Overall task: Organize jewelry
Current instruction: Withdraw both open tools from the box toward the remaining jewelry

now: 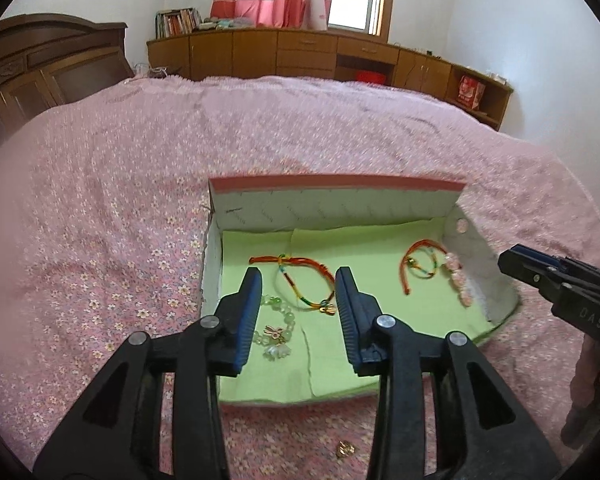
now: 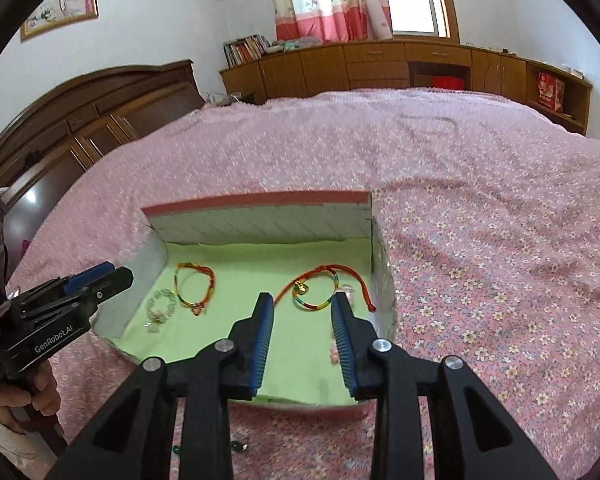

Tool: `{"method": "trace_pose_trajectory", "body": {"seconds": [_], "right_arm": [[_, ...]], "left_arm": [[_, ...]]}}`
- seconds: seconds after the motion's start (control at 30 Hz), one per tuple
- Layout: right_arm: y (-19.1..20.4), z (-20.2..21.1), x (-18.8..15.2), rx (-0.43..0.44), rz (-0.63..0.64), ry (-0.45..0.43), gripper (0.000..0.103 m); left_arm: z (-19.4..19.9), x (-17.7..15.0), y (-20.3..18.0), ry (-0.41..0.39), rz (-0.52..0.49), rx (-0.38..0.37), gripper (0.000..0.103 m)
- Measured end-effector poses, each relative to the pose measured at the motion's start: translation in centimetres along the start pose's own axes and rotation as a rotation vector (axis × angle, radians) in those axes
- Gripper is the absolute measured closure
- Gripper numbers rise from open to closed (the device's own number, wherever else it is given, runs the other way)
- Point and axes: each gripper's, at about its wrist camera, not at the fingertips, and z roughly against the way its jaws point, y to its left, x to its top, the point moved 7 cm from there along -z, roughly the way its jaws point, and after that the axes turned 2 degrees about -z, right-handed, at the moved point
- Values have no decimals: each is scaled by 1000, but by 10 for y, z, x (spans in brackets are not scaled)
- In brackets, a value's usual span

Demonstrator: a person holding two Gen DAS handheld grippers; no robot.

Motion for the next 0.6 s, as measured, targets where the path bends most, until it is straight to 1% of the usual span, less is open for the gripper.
{"method": "trace_pose_trajectory", "body": {"seconds": [0.3, 0.43, 0.6], "right_arm": [[14, 40, -7, 32, -19, -44, 69], [18, 52, -13, 41, -19, -49, 69], [20, 61, -25, 44, -28, -44, 69]], "left_arm": [[28, -3, -11, -23, -4, -33, 71], [37, -8, -13, -19, 9, -47, 70], [41, -18, -14, -8, 11, -45, 70]]}}
